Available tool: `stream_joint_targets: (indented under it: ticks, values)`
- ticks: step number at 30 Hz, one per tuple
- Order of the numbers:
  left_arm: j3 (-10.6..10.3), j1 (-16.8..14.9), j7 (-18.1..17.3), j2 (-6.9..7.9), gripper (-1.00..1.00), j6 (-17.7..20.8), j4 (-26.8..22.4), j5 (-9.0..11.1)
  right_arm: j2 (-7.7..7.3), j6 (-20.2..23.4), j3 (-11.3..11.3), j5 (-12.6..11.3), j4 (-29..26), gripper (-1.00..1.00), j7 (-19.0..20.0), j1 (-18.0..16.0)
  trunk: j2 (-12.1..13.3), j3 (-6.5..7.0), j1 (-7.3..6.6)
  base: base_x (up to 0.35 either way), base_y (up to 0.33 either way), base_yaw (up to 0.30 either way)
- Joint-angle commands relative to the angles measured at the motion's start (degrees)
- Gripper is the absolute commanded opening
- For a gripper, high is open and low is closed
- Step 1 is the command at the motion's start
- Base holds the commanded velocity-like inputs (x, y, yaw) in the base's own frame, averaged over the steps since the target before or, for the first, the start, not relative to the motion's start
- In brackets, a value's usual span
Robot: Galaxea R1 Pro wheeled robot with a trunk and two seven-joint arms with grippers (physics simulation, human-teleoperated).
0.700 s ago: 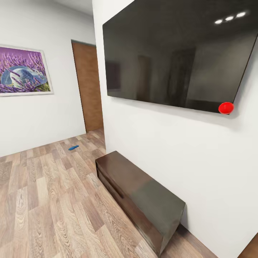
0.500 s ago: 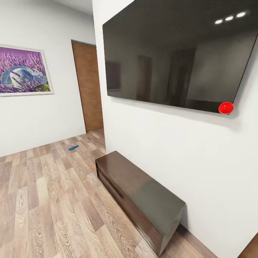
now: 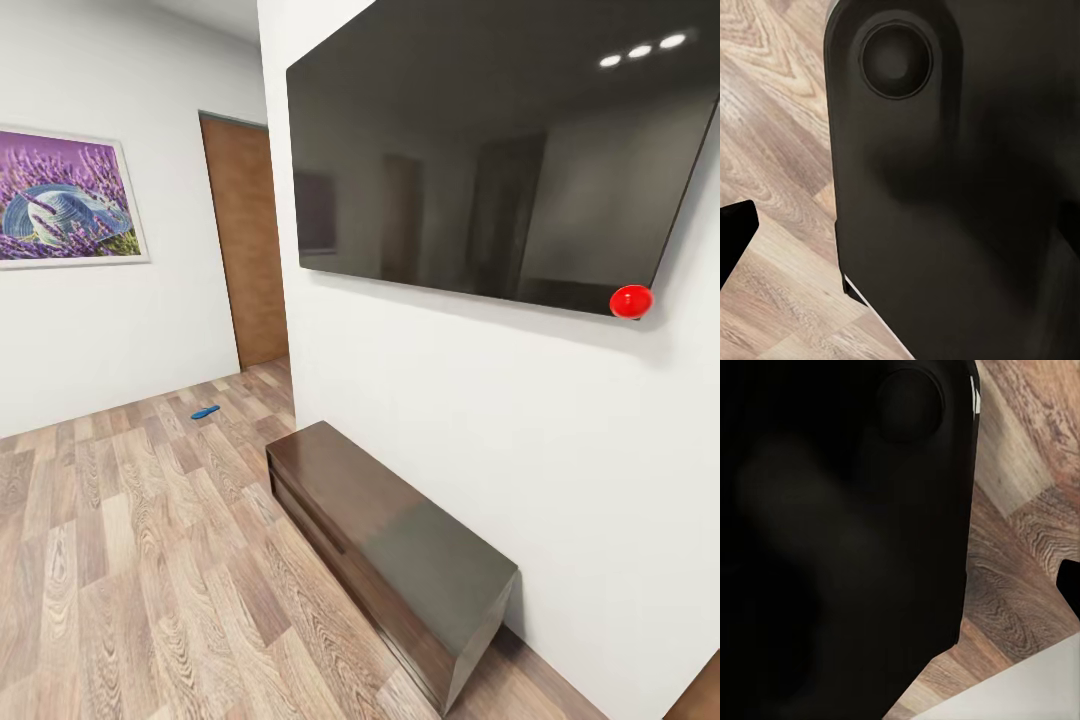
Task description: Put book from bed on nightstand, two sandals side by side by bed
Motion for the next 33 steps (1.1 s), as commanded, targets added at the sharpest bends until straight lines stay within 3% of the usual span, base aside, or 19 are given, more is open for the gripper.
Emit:
stream_joint_targets:
  ticks: [1, 18, 33]
  values:
    - [-0.02, -0.01, 0.00, 0.00, 1.00, -0.02, -0.01, -0.01, 0.00, 0.04, 0.01, 0.03, -0.01, 1.00, -0.05, -0.01, -0.02, -0.03, 0.00, 0.000, 0.000, 0.000]
    - [0.04, -0.01, -0.12, 0.24, 1.00, -0.08, -0.01, 0.00, 0.18, -0.13, -0.10, -0.10, -0.14, 1.00, -0.04, -0.01, -0.02, -0.05, 0.00, 0.000, 0.000, 0.010]
    - [0.14, -0.01, -0.26, 0.69, 1.00, -0.28, -0.01, 0.00, 0.54, -0.76, -0.24, -0.35, -0.35, 1.00, -0.04, -0.01, -0.02, -0.34, 0.00, 0.000, 0.000, 0.232]
